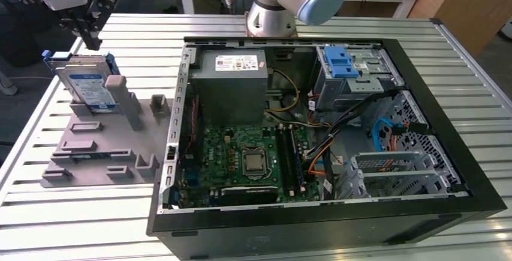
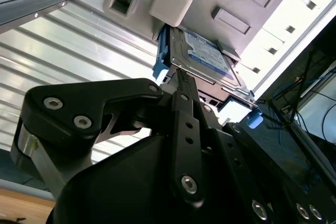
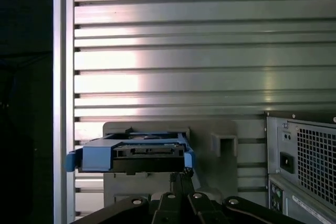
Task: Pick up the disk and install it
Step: 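Reach for the disk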
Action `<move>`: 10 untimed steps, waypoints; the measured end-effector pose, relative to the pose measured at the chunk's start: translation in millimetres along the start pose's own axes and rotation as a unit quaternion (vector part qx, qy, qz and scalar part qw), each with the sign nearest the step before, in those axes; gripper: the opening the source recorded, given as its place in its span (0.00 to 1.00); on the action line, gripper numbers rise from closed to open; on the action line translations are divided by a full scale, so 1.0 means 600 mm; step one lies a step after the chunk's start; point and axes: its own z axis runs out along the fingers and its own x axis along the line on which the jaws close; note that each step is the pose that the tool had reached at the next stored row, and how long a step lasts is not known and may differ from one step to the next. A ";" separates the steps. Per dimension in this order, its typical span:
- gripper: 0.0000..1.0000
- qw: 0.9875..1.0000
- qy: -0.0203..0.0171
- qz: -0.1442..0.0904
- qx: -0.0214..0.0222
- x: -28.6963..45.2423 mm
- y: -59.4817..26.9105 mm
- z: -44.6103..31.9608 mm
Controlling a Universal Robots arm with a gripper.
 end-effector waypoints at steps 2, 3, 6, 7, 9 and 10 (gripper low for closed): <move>0.11 1.000 0.000 0.000 0.000 0.005 0.001 0.001; 0.11 1.000 0.000 0.000 0.000 0.007 0.002 0.001; 0.11 1.000 0.000 0.000 0.000 0.014 0.003 0.002; 0.11 1.000 0.000 0.000 0.000 0.016 0.003 0.003; 0.11 1.000 0.000 0.000 0.000 0.022 0.003 0.004; 0.11 1.000 0.000 0.000 0.000 0.024 0.003 0.004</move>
